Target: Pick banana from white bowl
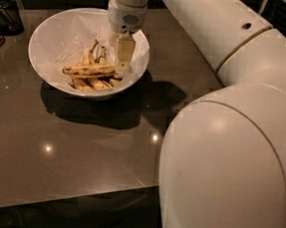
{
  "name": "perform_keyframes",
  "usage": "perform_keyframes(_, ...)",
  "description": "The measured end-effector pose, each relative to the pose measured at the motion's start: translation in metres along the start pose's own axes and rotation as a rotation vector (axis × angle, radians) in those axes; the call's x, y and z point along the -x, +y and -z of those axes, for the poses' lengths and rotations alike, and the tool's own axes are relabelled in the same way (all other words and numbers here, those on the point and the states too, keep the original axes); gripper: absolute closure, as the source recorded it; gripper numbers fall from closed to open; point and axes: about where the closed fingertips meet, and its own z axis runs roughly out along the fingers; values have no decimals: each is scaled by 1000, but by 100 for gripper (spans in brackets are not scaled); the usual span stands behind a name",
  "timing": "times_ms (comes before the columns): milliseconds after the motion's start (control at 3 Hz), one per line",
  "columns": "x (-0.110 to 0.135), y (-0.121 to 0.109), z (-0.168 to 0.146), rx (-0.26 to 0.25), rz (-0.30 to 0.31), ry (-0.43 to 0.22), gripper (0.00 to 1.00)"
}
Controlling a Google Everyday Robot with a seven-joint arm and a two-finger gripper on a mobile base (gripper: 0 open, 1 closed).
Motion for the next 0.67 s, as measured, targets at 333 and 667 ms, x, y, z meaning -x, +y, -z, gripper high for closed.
perform_keyframes(333, 3, 2, -12, 26, 2, -15, 35)
perform_keyframes(667, 6, 4, -22, 50, 7, -27, 35)
